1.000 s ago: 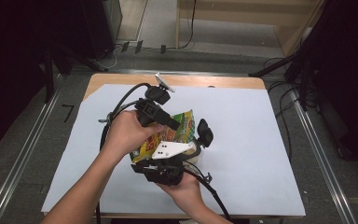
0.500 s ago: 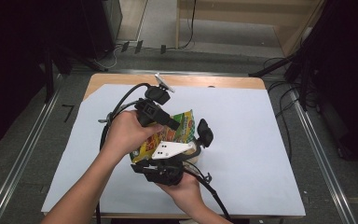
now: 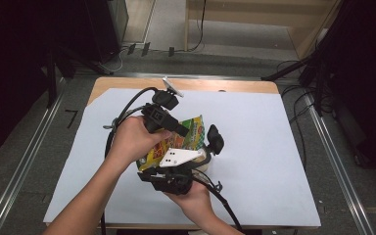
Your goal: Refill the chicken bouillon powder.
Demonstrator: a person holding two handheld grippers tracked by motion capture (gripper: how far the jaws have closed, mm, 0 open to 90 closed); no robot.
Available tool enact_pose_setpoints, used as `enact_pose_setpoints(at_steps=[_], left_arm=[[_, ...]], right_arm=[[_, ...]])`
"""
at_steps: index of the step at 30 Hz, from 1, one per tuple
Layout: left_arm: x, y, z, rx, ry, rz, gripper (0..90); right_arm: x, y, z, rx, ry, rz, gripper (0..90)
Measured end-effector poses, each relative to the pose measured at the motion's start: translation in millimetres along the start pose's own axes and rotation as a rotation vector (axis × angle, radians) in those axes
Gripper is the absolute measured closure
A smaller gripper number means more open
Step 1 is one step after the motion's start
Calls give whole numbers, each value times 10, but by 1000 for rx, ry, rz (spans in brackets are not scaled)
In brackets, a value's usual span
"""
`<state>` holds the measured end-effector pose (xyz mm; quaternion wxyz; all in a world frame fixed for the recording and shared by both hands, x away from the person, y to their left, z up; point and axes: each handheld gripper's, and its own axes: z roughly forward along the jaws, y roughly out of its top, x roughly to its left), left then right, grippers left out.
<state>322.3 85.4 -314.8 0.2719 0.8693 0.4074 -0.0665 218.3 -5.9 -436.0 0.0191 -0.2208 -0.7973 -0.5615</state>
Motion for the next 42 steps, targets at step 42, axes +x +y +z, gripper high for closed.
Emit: enact_pose_setpoints(at_steps=[42], left_arm=[[48,-216,-40,-48,-44,3,859]], right_arm=[[-39,-162,95,60,15,-22,766]])
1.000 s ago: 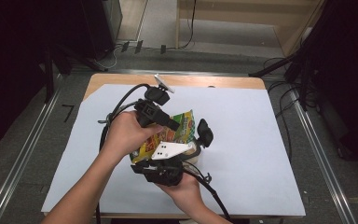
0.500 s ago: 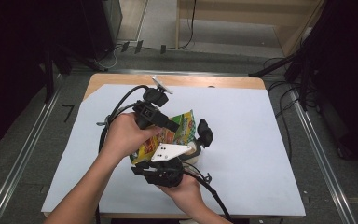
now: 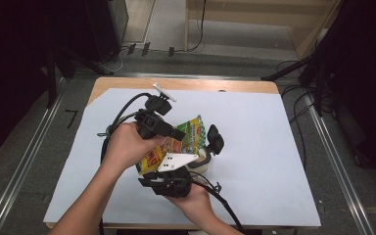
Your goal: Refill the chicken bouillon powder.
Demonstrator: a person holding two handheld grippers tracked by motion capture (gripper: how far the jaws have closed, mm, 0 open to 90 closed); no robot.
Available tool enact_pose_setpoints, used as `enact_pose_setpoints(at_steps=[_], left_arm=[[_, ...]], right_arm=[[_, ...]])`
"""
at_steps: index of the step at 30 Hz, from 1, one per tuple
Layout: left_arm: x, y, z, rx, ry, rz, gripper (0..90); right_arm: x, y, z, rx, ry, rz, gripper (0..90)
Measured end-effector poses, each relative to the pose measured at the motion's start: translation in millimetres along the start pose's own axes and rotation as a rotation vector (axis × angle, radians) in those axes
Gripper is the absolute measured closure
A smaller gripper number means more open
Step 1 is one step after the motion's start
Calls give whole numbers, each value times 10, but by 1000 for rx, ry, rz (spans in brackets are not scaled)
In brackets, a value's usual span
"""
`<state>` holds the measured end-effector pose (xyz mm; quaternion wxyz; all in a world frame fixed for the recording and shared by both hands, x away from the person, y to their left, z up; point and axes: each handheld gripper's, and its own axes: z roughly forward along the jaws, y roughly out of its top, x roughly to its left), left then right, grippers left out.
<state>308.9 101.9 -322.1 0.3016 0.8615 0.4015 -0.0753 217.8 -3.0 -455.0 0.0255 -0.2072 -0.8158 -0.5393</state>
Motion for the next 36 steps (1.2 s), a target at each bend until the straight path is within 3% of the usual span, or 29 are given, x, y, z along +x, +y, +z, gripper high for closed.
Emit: enact_pose_setpoints(at_steps=[16,23,36], left_arm=[[161,-249,-78,-53,-52,-16,883],[285,-372,-94,-79,-98,-22,897],[439,-513,-285,-157,-153,-41,899]], right_arm=[[-102,-147,67,50,-20,10,734],[-164,-203,67,67,-36,25,706],[-237,-230,-37,43,-60,21,624]])
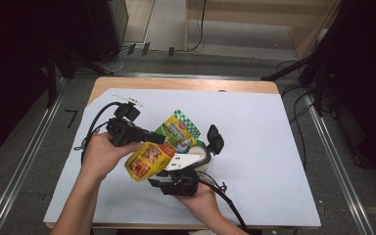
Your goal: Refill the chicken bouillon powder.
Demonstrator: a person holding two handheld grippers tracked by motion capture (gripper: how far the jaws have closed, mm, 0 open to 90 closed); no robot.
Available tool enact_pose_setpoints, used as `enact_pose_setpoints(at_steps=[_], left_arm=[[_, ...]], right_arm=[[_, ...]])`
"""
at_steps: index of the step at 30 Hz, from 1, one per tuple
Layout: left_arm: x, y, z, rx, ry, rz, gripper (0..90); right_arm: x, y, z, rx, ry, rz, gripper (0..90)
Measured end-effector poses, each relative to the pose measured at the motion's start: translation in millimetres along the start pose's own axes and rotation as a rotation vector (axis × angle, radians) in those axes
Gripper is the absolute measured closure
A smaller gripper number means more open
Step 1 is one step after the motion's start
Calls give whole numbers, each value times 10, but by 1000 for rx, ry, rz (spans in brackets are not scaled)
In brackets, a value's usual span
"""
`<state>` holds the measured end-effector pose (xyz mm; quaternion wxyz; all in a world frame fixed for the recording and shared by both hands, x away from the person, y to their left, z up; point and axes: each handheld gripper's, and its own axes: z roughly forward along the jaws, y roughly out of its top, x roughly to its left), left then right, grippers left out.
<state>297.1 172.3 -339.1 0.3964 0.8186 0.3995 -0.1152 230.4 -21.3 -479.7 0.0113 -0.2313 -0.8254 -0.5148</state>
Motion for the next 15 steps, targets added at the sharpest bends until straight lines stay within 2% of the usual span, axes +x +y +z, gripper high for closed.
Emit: enact_pose_setpoints(at_steps=[2,7,12,15], left_arm=[[13,-3,-18,-4,-3,5,900],[100,-20,-103,-30,-2,-16,900],[169,-22,-203,-72,-10,-30,900],[224,-20,-248,-96,-4,-41,900]], right_arm=[[-27,-6,-40,-5,0,6,613],[-70,-23,-100,5,-1,28,587],[-80,-3,-147,5,21,23,578],[-85,7,-188,8,14,11,576]])
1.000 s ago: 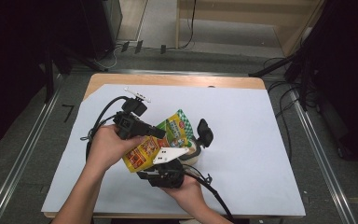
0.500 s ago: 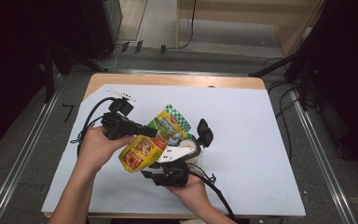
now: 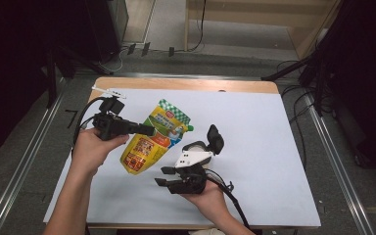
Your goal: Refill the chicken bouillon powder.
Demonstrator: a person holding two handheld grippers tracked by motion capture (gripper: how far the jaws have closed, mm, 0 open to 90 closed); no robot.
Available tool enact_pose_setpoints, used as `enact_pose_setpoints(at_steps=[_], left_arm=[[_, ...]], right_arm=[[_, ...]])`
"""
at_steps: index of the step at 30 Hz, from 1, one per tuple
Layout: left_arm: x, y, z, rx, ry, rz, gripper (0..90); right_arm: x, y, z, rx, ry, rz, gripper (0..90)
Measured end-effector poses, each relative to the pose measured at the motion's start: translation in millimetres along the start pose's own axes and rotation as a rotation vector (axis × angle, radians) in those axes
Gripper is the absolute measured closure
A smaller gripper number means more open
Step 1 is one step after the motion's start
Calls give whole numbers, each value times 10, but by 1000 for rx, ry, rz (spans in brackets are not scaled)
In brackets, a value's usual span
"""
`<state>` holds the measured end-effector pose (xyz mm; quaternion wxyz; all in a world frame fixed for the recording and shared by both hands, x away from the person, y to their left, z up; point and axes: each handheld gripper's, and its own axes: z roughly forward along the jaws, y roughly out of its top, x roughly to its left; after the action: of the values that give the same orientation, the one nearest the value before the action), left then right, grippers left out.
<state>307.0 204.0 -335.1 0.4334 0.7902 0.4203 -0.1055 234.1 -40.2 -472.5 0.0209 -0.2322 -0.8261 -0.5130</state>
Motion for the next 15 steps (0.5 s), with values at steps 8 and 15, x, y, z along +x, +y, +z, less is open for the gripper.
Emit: enact_pose_setpoints(at_steps=[8,15], left_arm=[[157,26,-27,-36,26,-20,900],[250,45,10,-39,51,-26,900]], right_arm=[[-35,54,-141,-7,-11,-14,554],[-67,61,-194,12,-5,-14,530]])
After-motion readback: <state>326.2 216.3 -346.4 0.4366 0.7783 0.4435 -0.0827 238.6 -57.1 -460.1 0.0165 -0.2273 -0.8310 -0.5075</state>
